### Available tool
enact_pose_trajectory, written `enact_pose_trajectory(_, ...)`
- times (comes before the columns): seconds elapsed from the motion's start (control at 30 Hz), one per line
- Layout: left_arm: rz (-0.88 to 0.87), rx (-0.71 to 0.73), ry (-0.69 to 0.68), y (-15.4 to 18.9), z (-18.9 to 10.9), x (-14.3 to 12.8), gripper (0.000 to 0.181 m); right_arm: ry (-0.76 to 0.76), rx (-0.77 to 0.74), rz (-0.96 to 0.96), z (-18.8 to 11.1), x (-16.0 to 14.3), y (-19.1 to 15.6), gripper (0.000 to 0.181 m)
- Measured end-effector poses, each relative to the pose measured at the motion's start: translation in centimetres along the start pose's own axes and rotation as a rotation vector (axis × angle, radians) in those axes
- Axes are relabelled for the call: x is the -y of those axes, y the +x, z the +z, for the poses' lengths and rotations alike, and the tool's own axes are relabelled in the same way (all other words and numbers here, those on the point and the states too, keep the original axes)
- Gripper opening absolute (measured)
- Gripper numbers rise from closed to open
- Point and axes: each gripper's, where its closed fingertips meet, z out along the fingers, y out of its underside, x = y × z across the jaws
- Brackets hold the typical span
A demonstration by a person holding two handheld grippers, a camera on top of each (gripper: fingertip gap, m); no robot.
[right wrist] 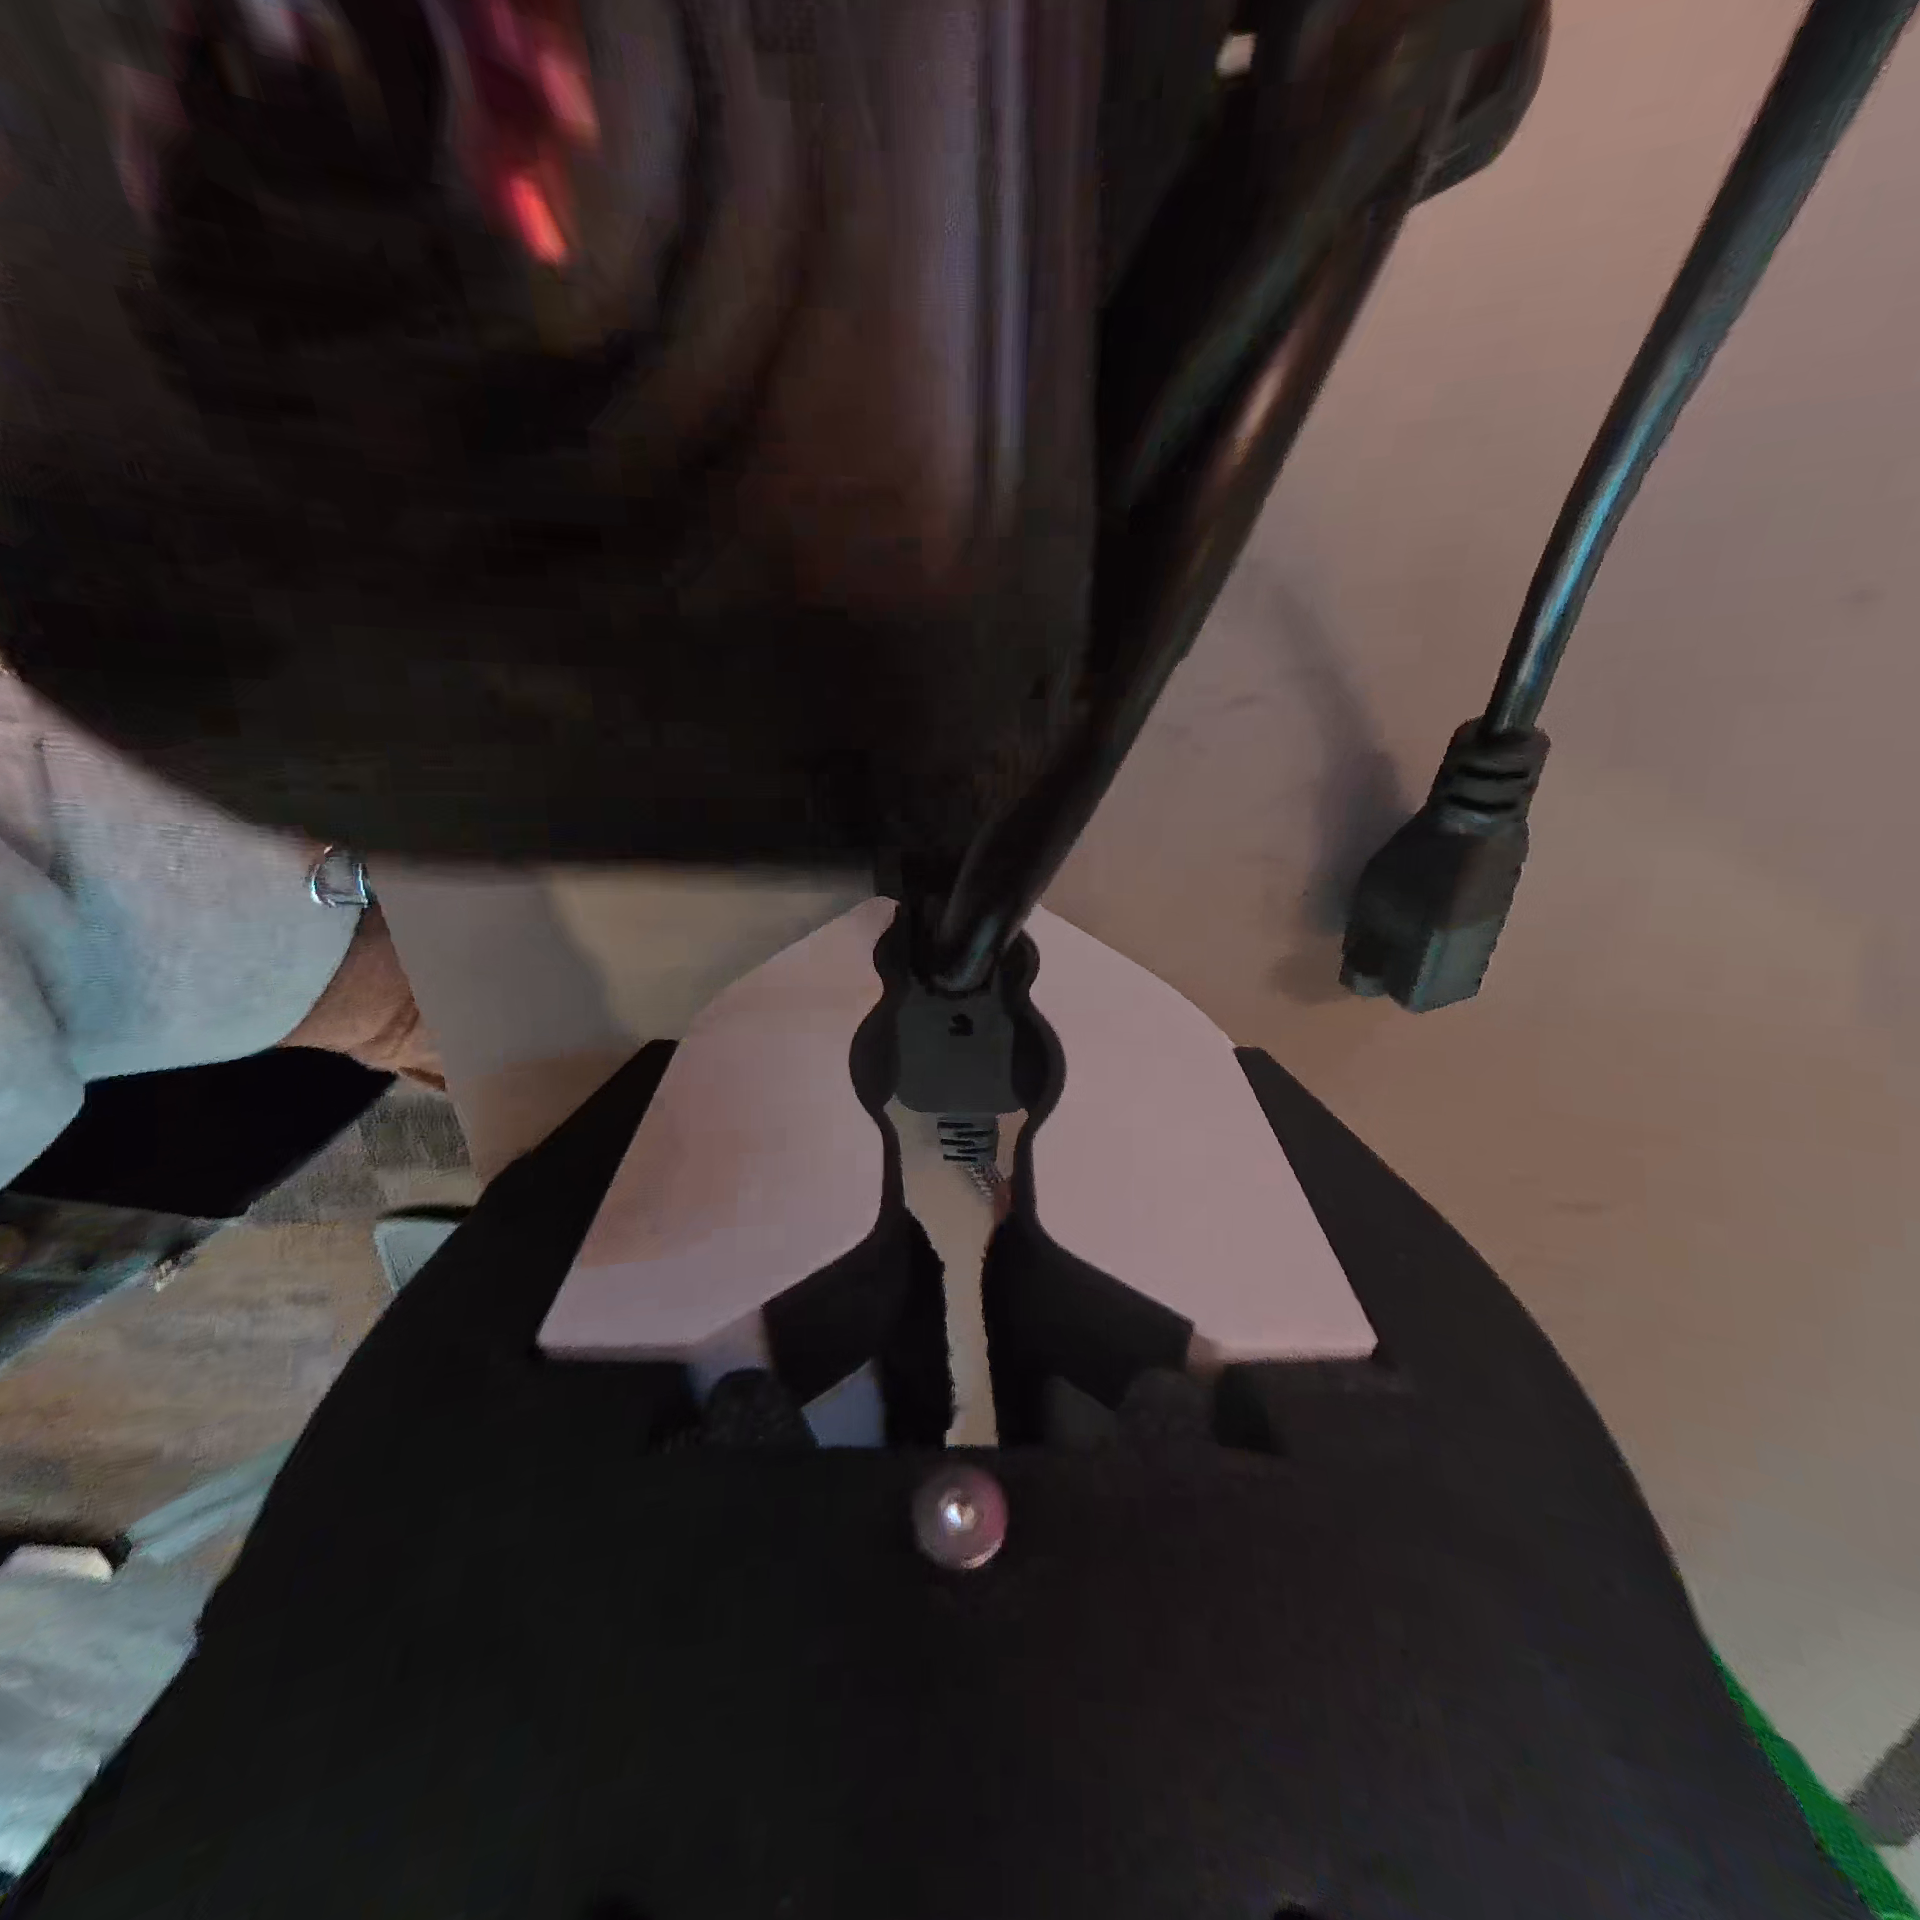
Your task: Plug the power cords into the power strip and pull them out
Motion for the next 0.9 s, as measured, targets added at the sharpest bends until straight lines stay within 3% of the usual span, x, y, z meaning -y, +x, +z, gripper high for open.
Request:
enact_pose_trajectory(0.1, -0.008, -0.006, -0.001, -0.1, -0.2, -0.2, 0.044, -0.043, -0.022, -0.019, 0.1, 0.4, 0.0, 0.016)
enact_pose_trajectory(0.23, -0.005, -0.011, -0.001, 0.0, -0.2, -0.2, 0.045, 0.094, -0.045, 0.057, 0.0, -0.1, -0.1, 0.017)
enact_pose_trajectory(0.43, -0.004, -0.01, -0.001, 0.0, -0.1, -0.2, 0.044, -0.043, -0.053, -0.021, 0.2, 0.4, -0.2, 0.016)
enact_pose_trajectory(0.57, 0.0, -0.008, 0.0, 0.0, -0.1, -0.2, 0.045, 0.09, -0.079, 0.036, 0.1, -0.4, -0.3, 0.018)
enact_pose_trajectory(0.77, -0.007, -0.01, -0.001, 0.1, -0.2, -0.2, 0.044, -0.087, -0.053, -0.046, 0.5, 0.1, -0.2, 0.017)
enact_pose_trajectory(0.9, -0.006, -0.01, -0.001, 0.1, -0.2, -0.2, 0.044, 0.067, -0.063, 0.013, 0.4, 0.0, -0.2, 0.017)
